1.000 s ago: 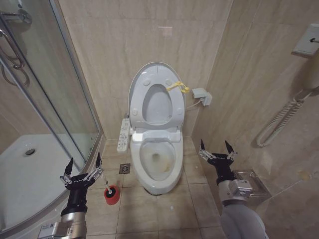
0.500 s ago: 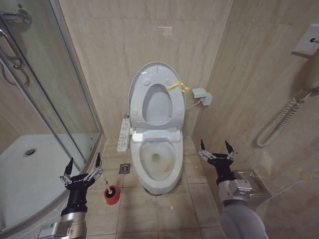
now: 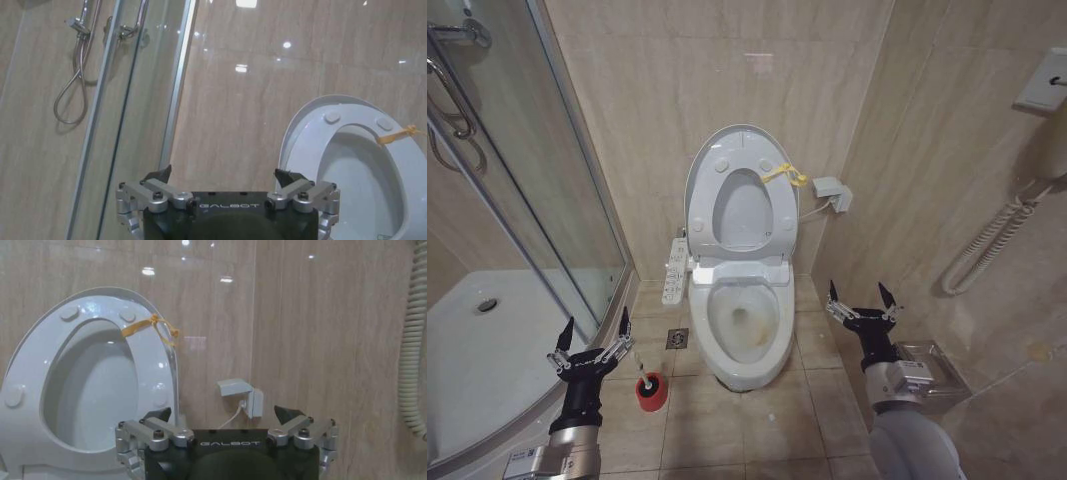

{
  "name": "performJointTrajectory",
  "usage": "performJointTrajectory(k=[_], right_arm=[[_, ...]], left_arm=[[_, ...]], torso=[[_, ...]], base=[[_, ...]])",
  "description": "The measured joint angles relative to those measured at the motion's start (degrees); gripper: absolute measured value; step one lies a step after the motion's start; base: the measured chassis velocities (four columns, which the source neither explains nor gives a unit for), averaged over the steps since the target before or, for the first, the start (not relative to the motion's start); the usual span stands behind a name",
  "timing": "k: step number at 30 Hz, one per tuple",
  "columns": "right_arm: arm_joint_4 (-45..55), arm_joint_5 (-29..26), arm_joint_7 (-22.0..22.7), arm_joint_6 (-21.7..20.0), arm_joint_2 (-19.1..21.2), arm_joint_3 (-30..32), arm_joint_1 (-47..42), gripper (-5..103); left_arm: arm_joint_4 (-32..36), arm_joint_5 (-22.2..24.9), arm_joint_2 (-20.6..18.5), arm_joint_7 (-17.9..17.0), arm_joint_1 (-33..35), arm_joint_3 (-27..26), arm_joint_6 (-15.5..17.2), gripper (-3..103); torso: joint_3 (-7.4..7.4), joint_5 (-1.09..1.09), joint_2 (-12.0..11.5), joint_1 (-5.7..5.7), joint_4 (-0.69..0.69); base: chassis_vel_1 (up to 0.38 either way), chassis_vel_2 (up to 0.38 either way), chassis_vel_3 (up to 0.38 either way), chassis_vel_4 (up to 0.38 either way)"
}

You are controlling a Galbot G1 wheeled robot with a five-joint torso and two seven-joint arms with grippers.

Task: Open the toilet lid, clean the toilet bowl with a toilet brush, close the toilet lid, and flush.

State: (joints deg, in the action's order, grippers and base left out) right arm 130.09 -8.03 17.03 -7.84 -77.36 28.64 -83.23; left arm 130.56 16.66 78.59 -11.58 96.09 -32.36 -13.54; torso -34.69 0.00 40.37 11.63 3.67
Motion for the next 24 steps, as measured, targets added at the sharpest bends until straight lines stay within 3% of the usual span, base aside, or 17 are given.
performJointTrajectory(k=[24], right_arm=[[0.00,0.00,0.00,0.00,0.01,0.00,0.00,100]], left_arm=[[0.00,0.00,0.00,0.00,0.00,0.00,0.00,100]], torso=[[0.00,0.00,0.00,0.00,0.00]], base=[[0.000,0.000,0.000,0.000]])
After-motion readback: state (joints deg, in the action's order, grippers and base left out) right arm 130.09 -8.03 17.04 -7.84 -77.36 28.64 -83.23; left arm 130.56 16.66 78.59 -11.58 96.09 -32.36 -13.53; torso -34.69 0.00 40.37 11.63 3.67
